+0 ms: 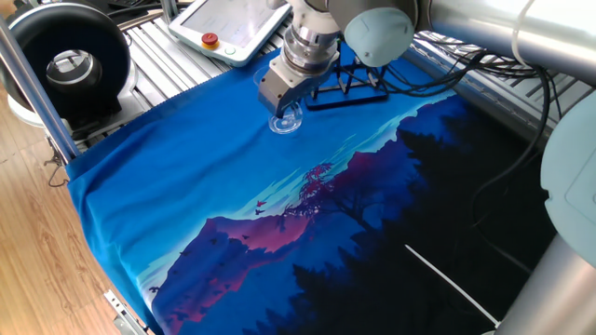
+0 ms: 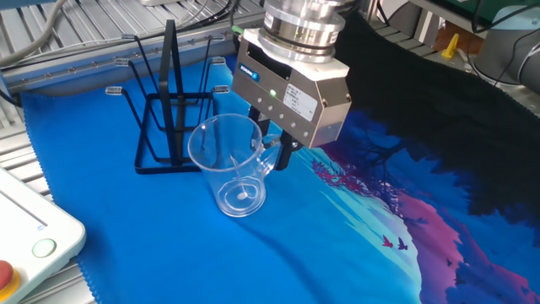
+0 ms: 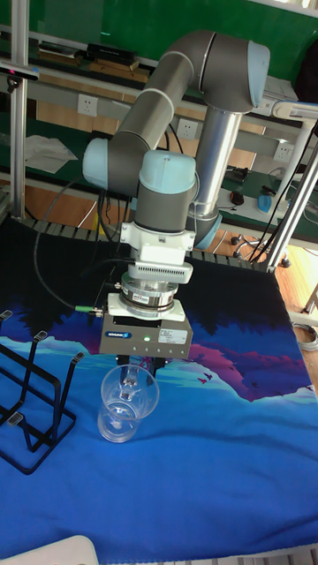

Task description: Put the cup on the cup rack

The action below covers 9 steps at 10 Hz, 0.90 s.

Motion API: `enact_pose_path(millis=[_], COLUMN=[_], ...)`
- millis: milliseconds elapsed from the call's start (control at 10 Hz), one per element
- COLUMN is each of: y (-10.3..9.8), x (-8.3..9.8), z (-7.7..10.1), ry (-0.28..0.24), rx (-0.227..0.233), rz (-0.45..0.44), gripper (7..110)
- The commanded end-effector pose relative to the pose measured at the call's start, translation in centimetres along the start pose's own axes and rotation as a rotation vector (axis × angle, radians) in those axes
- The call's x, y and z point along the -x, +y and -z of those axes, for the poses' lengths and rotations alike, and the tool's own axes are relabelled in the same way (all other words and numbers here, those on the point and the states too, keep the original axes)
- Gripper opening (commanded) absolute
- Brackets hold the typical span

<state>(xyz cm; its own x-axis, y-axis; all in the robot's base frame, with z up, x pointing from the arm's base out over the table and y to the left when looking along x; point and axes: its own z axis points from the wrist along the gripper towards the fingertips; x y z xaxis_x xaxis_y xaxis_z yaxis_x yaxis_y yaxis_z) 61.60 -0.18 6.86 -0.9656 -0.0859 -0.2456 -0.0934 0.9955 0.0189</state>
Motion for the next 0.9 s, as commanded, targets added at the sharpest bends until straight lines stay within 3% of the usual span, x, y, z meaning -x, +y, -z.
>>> enact_pose_path(millis=[0, 200, 600, 800], y=[-0.2, -0.5, 0.2, -0.3], x=[-0.3, -1.7, -0.1, -1.1], z=[0.1, 0.2, 0.4, 1.9], ry=[0.012, 0.071, 0.007, 0.023], rx=[-0.003, -0.012, 0.014, 0.002], rz=[0.012, 0.039, 0.047, 0.072], gripper=[44, 44, 44, 44])
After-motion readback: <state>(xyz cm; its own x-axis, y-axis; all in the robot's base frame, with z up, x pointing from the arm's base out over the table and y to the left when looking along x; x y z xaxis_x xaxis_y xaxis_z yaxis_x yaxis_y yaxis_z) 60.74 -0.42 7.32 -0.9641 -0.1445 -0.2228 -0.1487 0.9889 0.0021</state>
